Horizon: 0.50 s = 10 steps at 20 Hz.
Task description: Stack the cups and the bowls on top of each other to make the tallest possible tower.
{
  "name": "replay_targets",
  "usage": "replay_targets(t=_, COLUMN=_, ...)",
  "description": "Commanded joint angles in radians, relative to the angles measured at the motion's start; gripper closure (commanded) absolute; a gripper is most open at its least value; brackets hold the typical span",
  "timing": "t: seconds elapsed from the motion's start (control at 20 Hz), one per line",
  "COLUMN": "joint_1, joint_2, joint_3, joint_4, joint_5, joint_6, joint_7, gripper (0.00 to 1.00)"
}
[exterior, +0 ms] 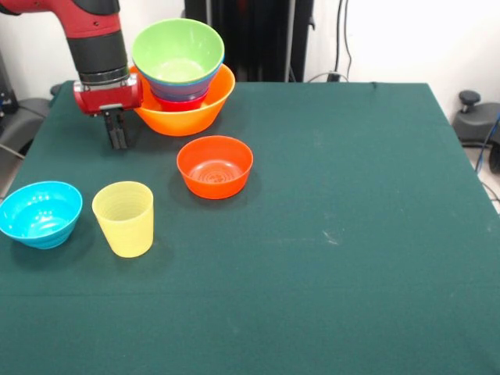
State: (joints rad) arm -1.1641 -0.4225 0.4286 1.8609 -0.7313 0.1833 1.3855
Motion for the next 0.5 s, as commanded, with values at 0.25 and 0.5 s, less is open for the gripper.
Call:
replay_targets(t=0.25, joint_1=0.052, joint_2=-0.006, joint_3=0.003, joint_4=-0.054, joint_5=-0.058, joint_6=-0.016, joint_7=0.041, gripper=1.0)
replay_targets(t=0.5, joint_1=0.057, joint_2=-0.018, joint_3=-0.001, joint_4=-0.046, joint_5=-0.057, joint_6=-0.015, joint_7=0.045, gripper=1.0)
